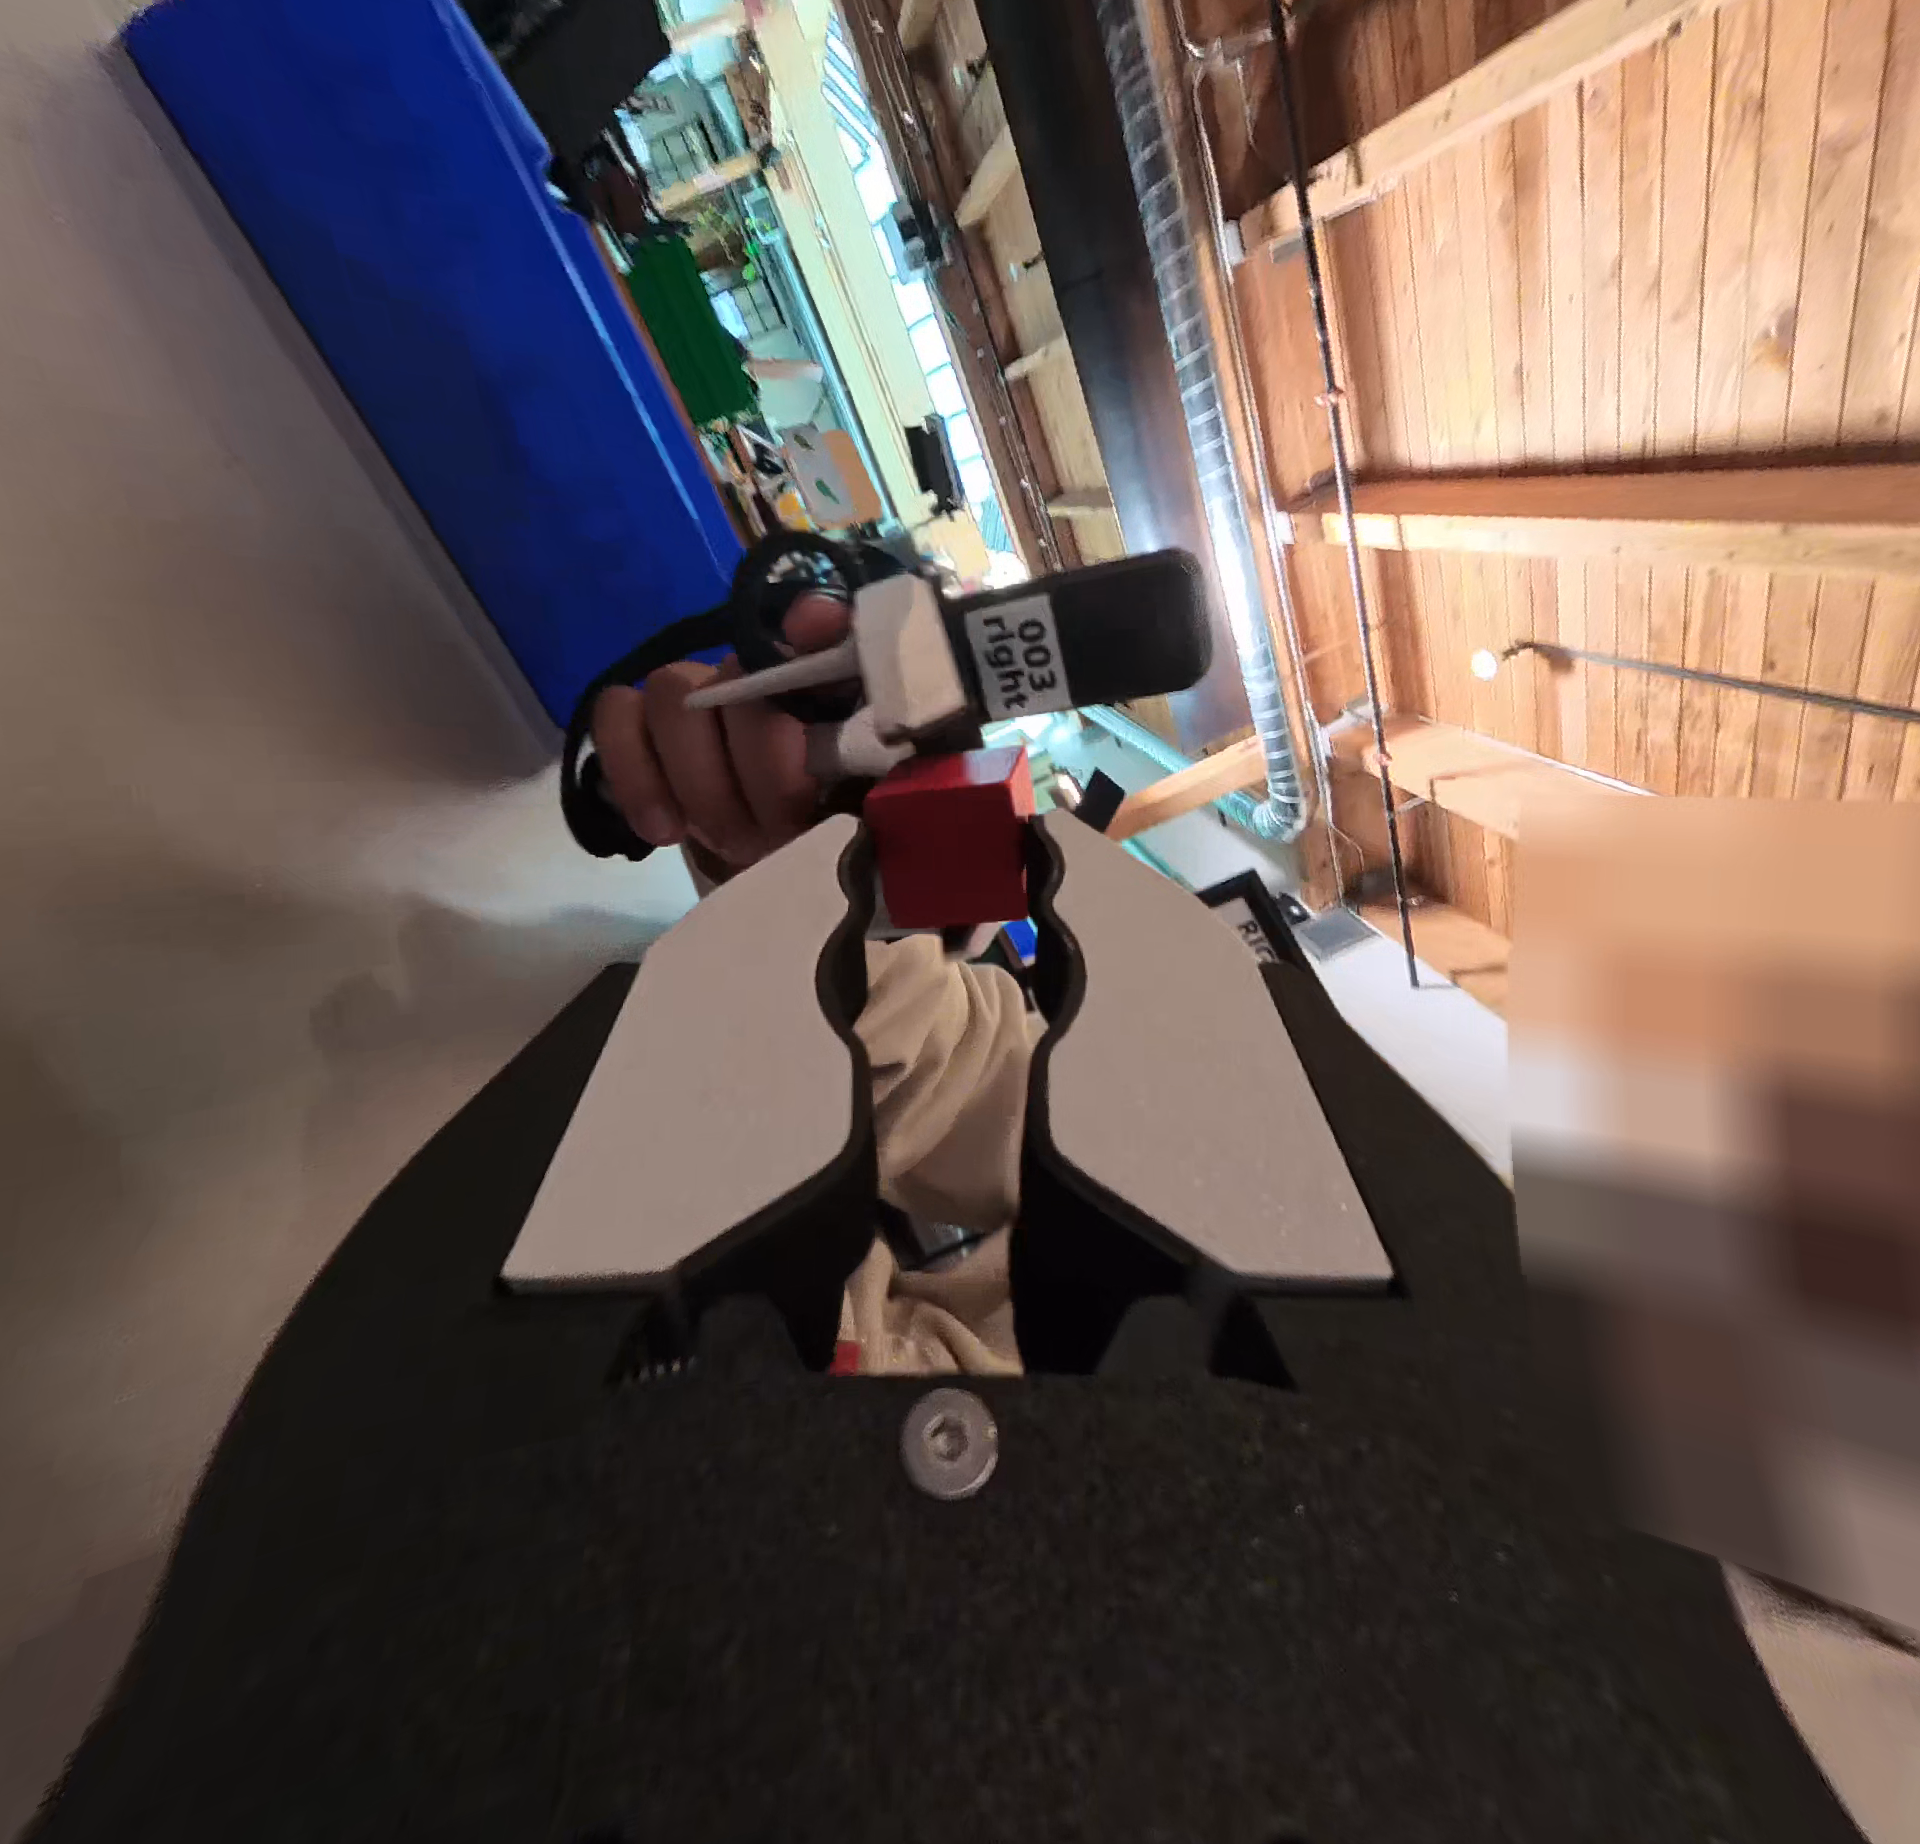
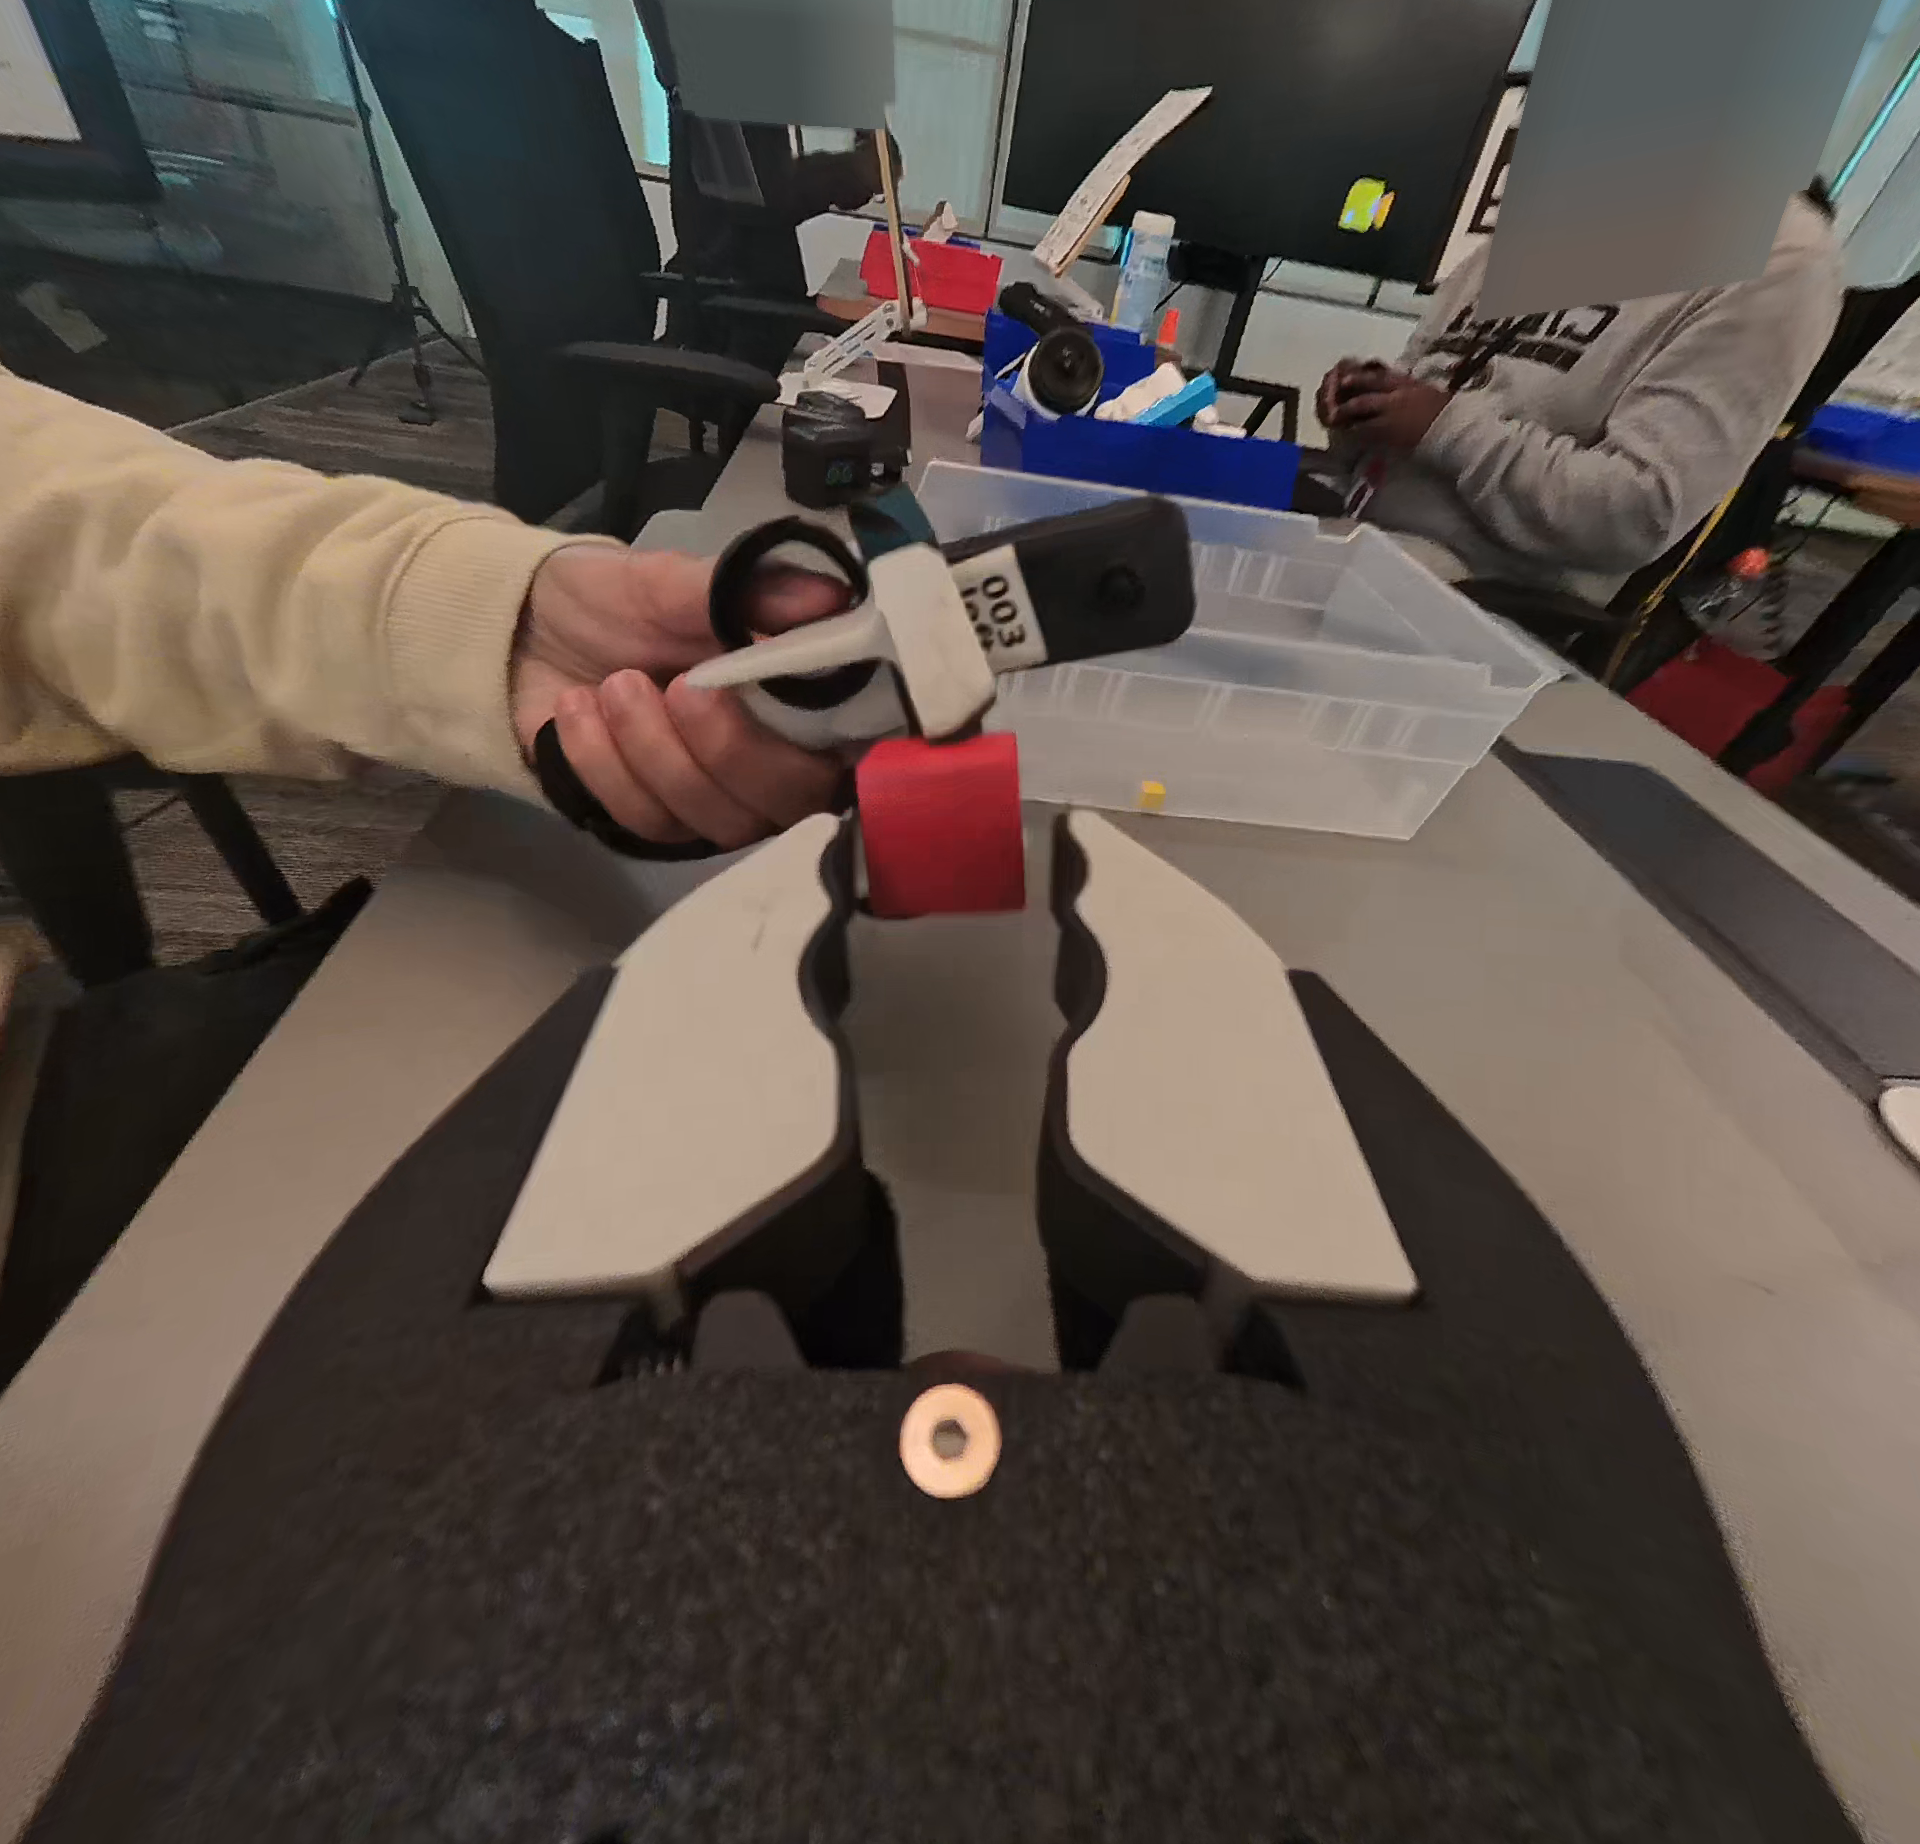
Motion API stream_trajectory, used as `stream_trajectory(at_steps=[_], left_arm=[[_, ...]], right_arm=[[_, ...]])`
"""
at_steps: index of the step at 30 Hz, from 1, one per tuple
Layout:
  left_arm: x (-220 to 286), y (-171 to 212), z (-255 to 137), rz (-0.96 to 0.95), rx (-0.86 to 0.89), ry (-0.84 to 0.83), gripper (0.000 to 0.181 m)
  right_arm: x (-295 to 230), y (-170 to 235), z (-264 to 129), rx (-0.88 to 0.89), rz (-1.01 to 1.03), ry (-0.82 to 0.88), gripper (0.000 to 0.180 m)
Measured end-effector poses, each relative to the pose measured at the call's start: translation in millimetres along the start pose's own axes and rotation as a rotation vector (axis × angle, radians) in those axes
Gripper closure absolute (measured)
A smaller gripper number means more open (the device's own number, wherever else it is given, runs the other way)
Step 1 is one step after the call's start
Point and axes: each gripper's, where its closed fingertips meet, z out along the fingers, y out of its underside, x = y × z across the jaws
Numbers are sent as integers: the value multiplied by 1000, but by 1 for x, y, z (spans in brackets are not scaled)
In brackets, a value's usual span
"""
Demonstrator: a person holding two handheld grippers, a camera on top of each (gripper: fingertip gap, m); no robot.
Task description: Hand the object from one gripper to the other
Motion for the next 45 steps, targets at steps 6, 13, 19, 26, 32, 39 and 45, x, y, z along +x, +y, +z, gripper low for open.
stream_trajectory(at_steps=[6,13,19,26,32,39,45], left_arm=[[18,7,-8,11,-327,-3,154],[30,37,1,8,-835,20,154],[31,47,15,21,-1005,34,154],[31,50,24,9,-1038,75,154],[22,22,30,154,-811,-29,145],[-16,3,11,617,-416,-297,140],[-14,5,15,869,-367,-394,140]], right_arm=[[-7,-13,-25,-31,74,-114,128],[-40,-31,-27,-38,125,-327,137],[-51,-25,-24,-64,93,-363,137],[-54,-21,-28,-79,36,-368,151],[-33,-24,-34,-41,140,-295,152],[3,-3,-36,-124,426,-180,151],[7,19,-33,-238,514,-155,151]])
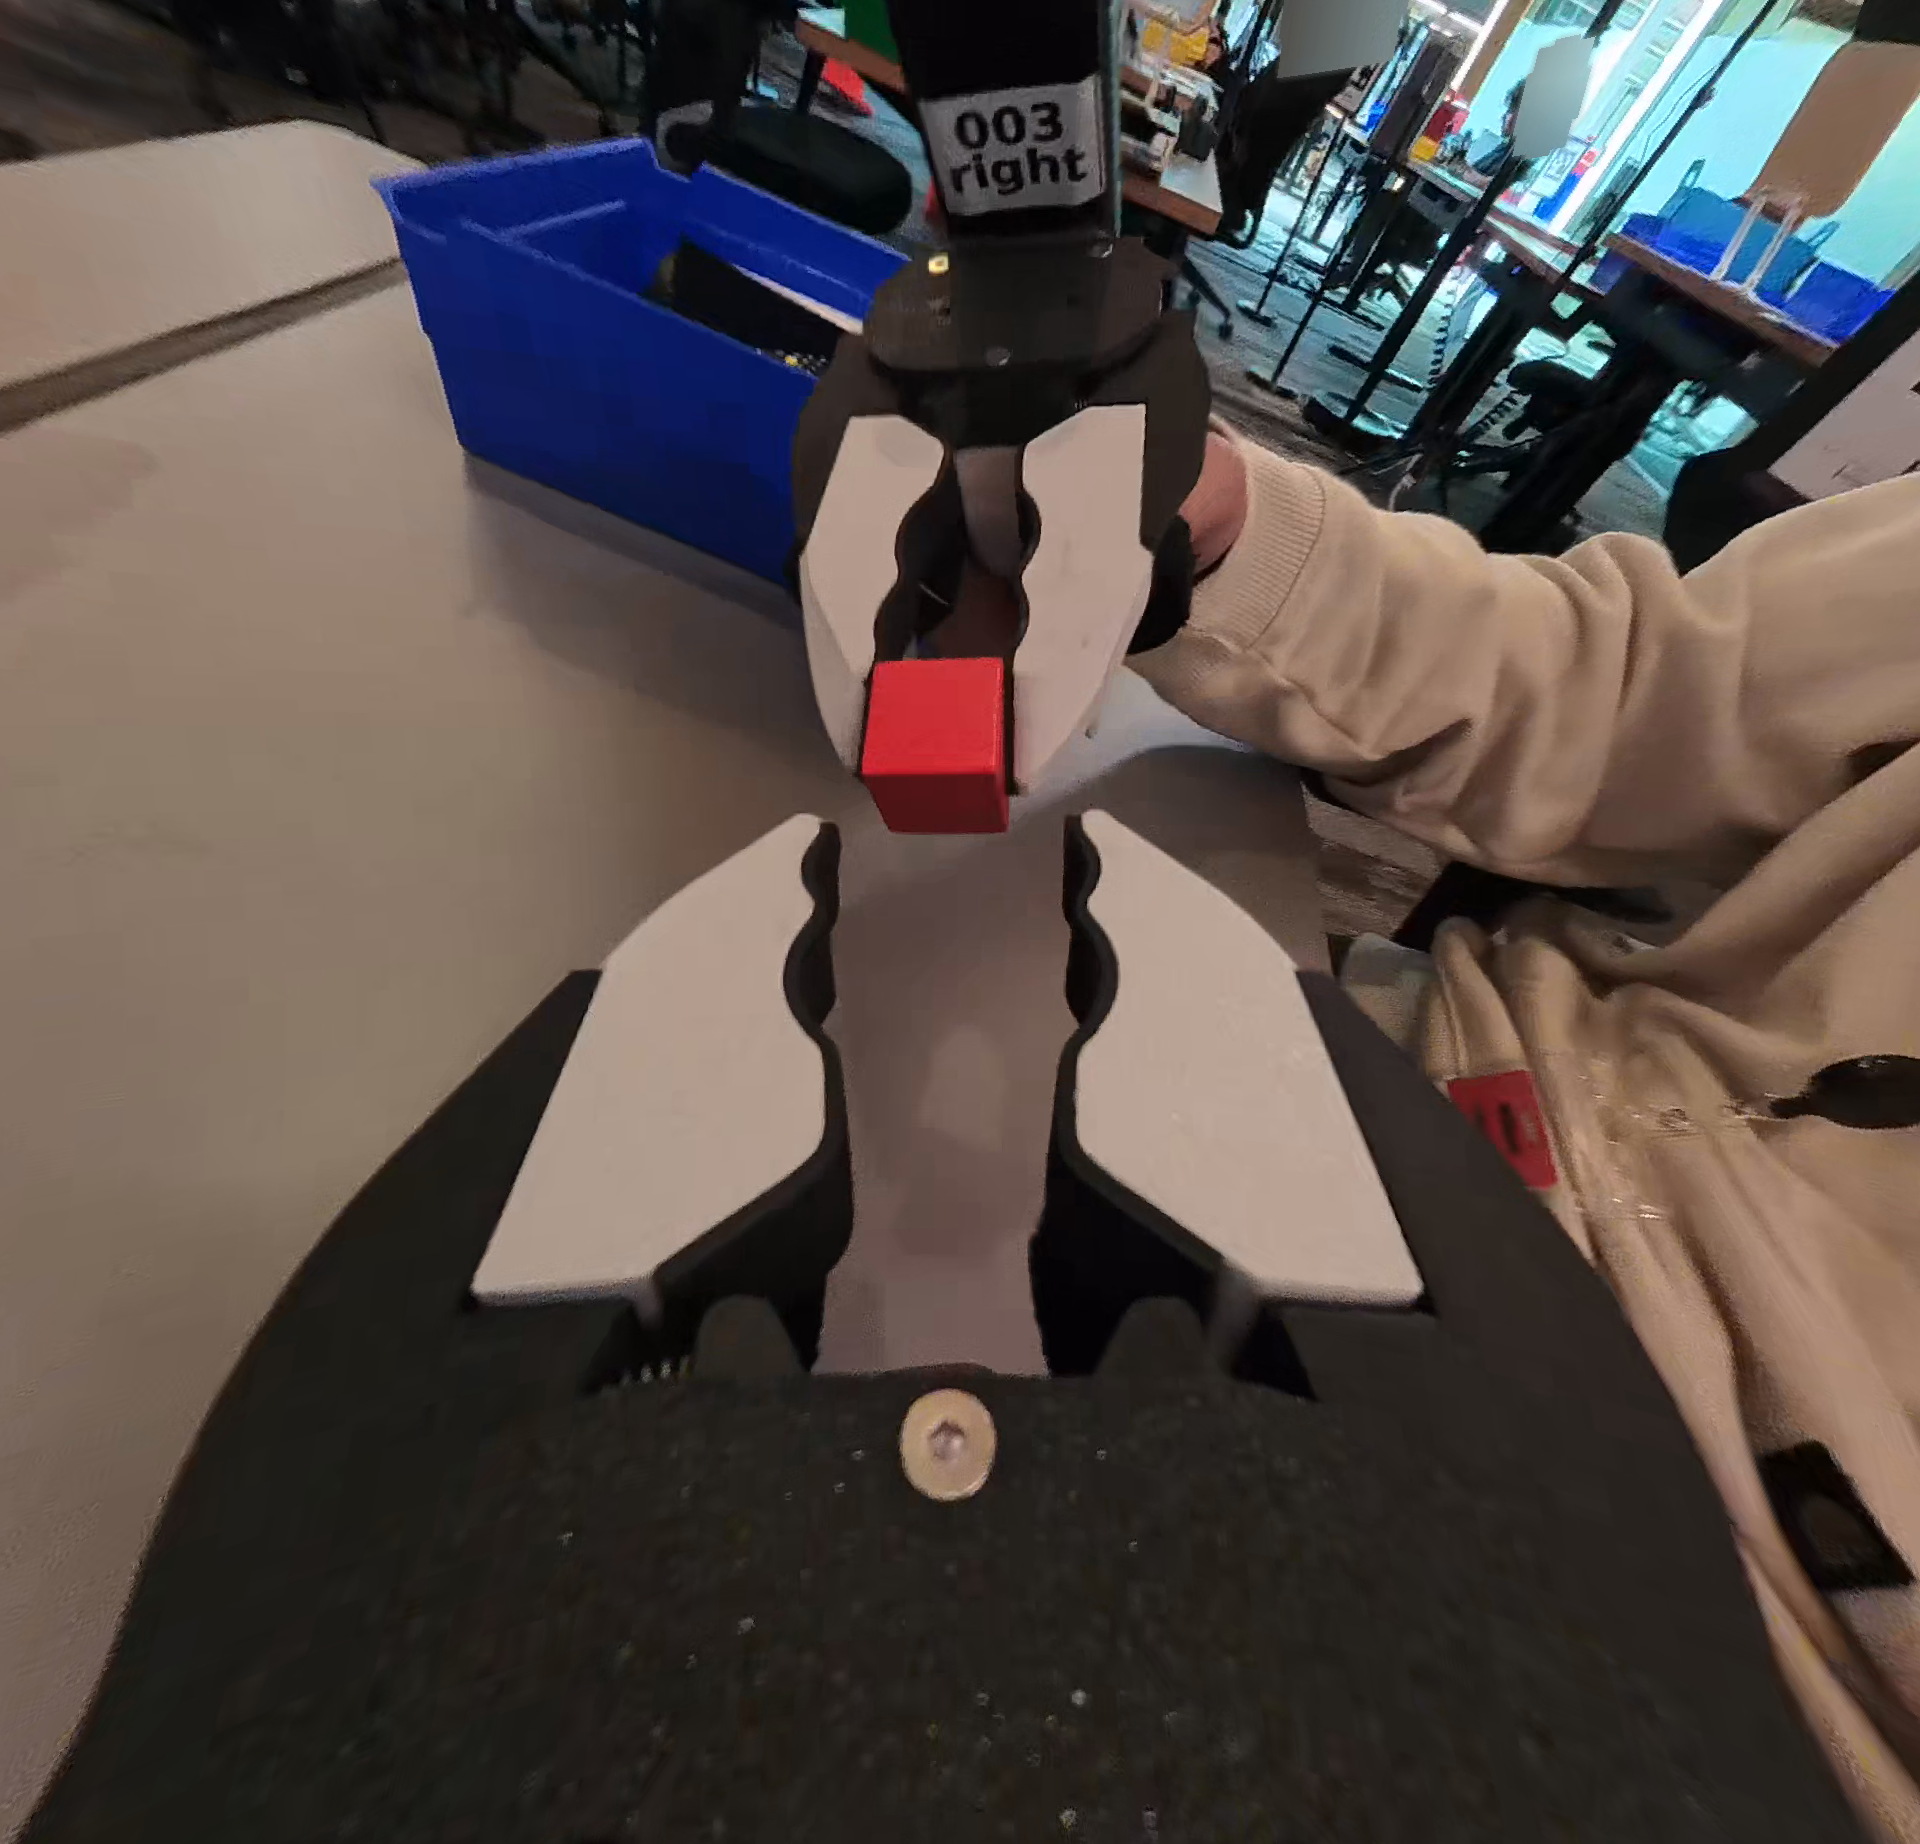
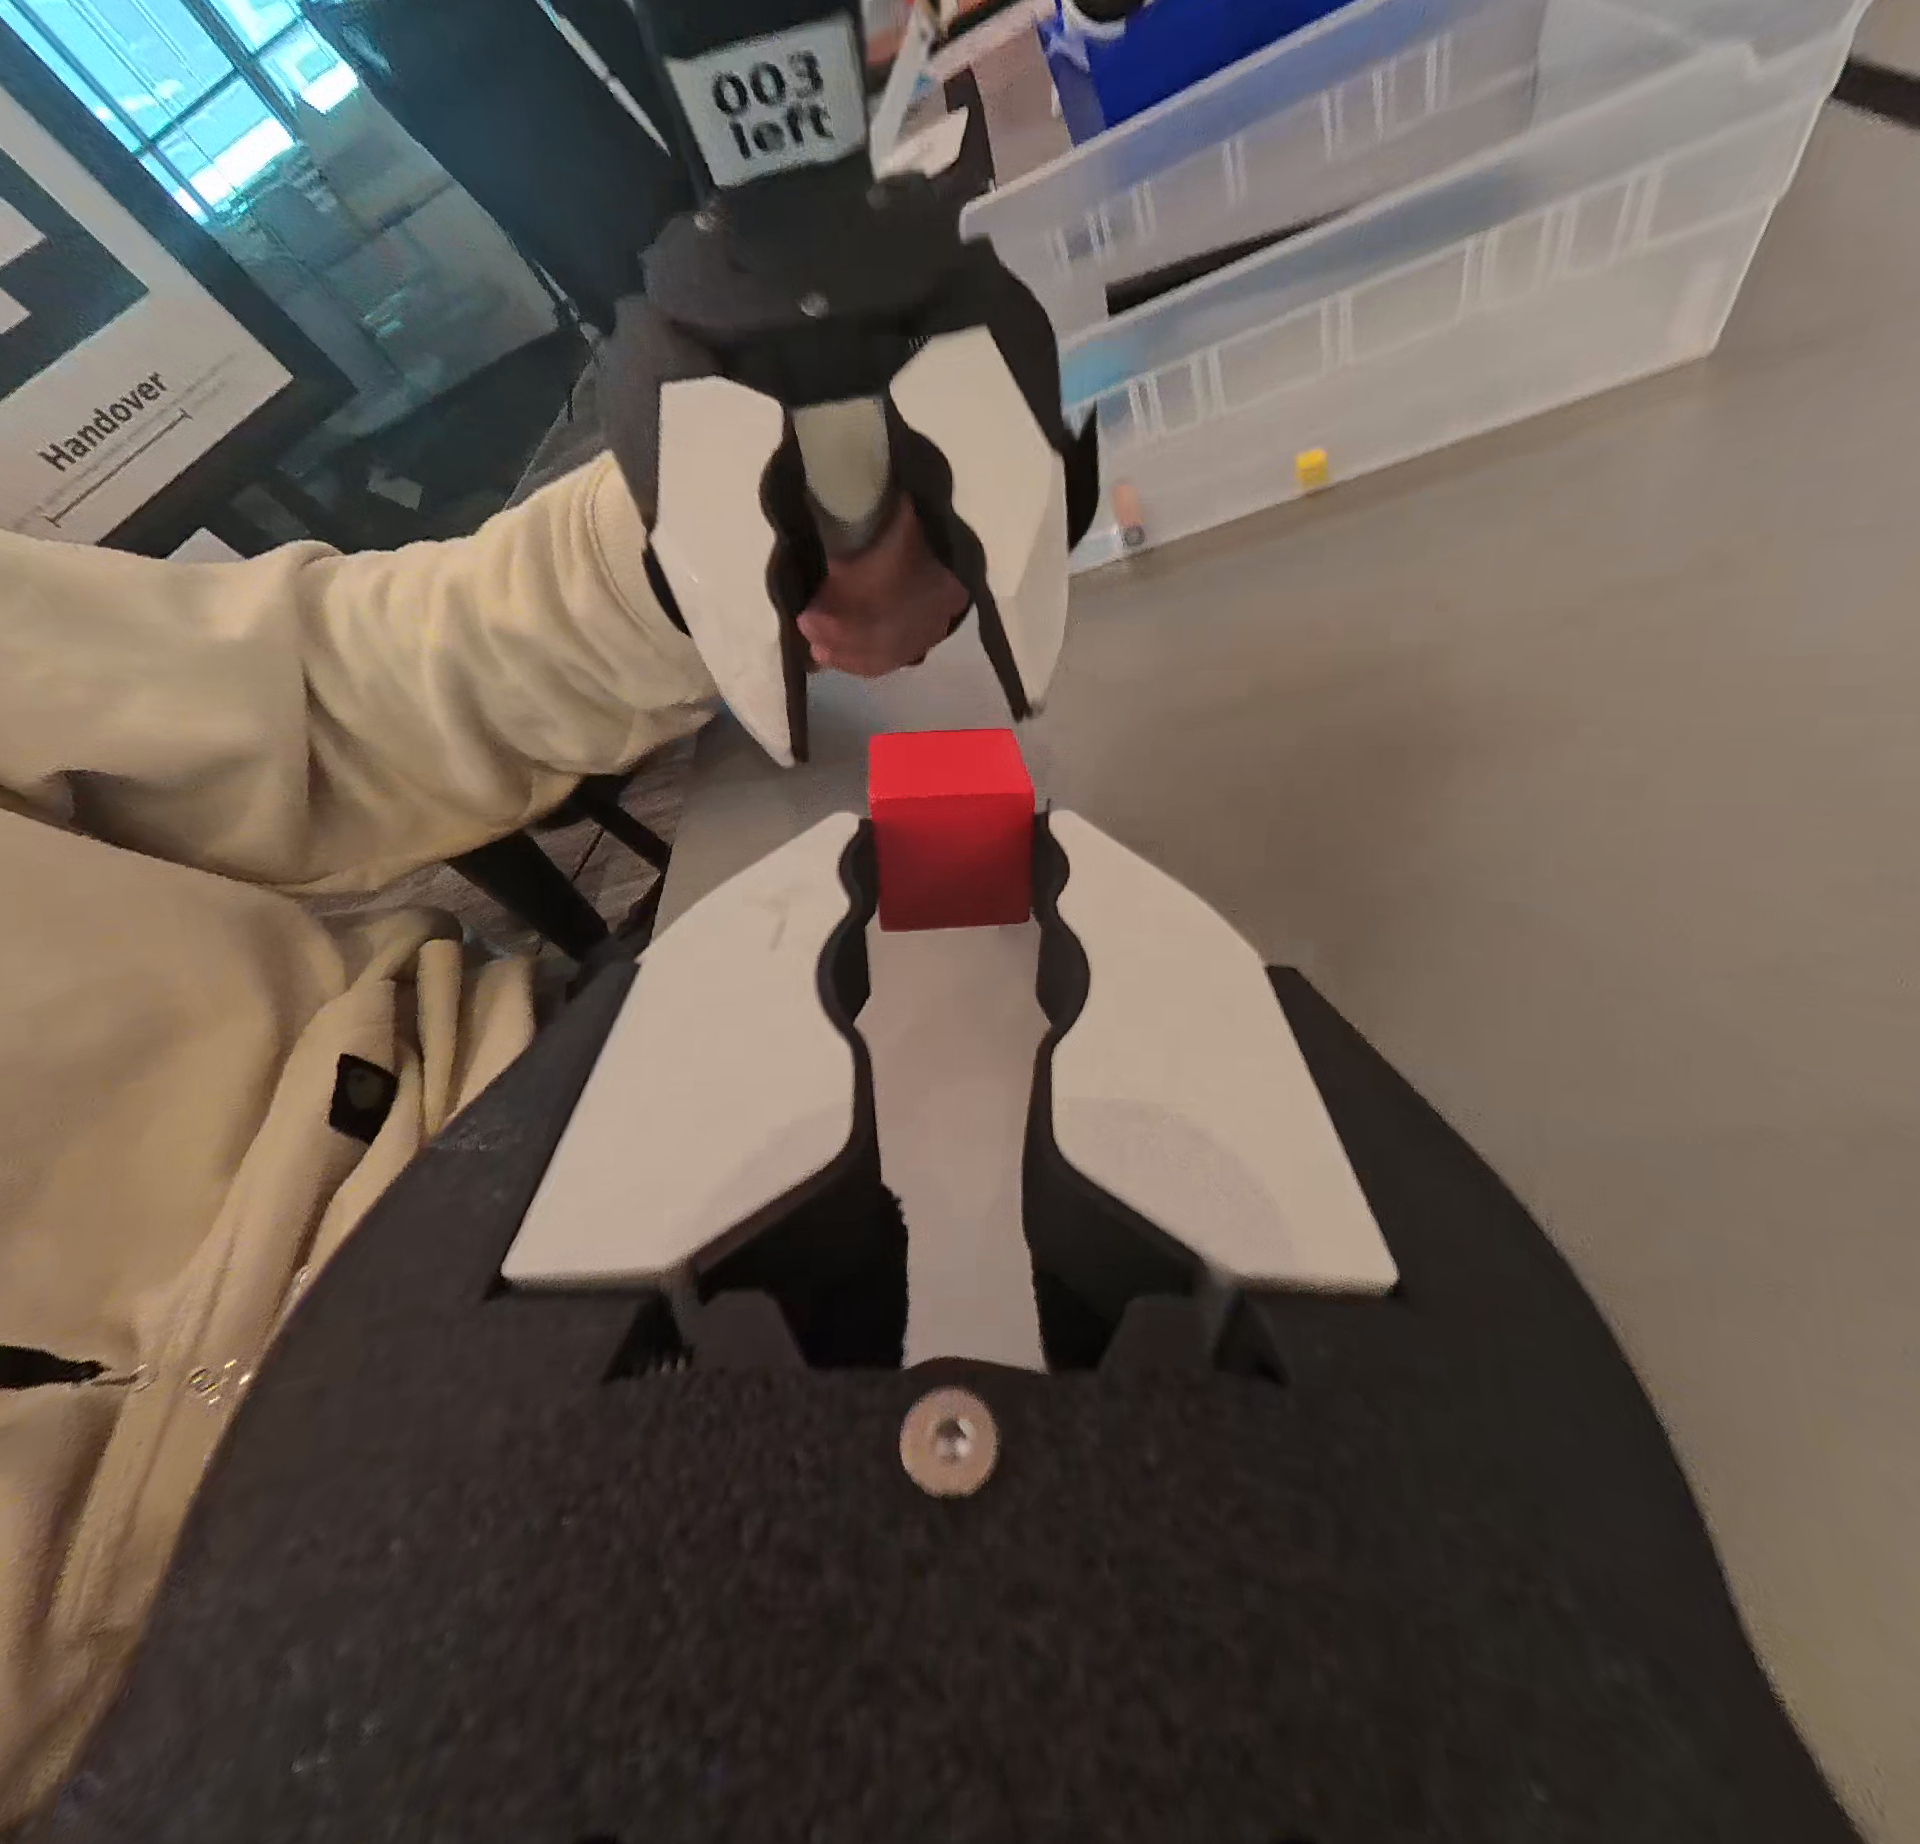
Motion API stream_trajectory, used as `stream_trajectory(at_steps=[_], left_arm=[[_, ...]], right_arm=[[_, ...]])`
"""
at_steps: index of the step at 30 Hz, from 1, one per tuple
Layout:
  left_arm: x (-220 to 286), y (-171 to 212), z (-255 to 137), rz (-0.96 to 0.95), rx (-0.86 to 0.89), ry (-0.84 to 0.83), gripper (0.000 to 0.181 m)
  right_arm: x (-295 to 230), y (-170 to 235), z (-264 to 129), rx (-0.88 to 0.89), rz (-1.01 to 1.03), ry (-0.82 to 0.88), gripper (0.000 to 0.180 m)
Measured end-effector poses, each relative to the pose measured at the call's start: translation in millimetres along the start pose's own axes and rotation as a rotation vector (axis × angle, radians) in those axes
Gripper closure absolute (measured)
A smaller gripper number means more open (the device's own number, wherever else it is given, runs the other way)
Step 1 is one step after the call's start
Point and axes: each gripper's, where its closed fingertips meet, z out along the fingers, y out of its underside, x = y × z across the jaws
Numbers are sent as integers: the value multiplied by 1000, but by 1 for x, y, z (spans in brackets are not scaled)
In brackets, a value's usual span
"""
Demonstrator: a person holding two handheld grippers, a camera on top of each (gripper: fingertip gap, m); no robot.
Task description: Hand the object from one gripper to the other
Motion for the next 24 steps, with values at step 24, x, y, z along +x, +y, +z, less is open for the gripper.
stream_trajectory(at_steps=[24], left_arm=[[3,21,15,104,-100,-55,153]], right_arm=[[-2,13,8,-970,-229,54,152]])
